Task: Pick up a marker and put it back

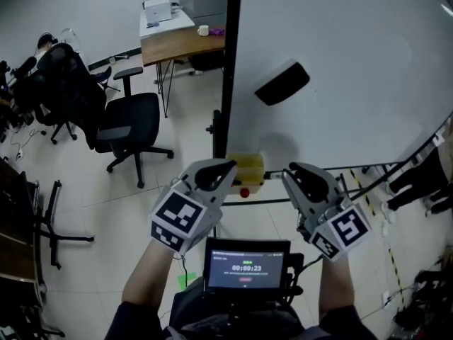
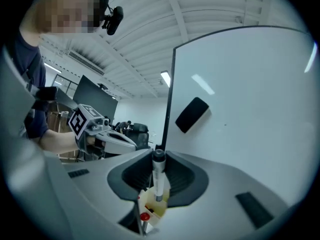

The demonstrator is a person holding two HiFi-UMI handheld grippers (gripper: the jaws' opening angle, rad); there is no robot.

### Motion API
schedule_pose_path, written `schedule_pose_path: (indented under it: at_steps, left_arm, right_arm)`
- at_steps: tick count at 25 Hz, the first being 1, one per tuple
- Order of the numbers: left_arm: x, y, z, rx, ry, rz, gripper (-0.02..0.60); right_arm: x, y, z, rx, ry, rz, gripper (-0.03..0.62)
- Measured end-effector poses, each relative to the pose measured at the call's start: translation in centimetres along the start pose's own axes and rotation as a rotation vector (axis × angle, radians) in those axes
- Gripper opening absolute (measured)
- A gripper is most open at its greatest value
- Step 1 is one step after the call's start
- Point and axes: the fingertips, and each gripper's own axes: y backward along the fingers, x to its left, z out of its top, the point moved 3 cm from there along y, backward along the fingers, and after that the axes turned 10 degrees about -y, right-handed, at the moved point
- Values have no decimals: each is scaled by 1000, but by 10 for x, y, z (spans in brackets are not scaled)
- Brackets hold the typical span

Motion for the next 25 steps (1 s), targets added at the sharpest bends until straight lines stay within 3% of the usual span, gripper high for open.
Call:
schedule_pose_path:
  at_steps: [7, 12, 25]
  left_arm:
    - [18, 2, -10, 14, 18, 38, 0]
    - [28, -12, -22, 35, 71, 99, 0]
    - [38, -46, -47, 123, 124, 165, 0]
  right_arm:
    - [-26, -36, -14, 23, -23, -33, 94]
    - [-56, -64, -43, 96, -2, -30, 94]
    - [-80, -105, -96, 202, 19, 58, 95]
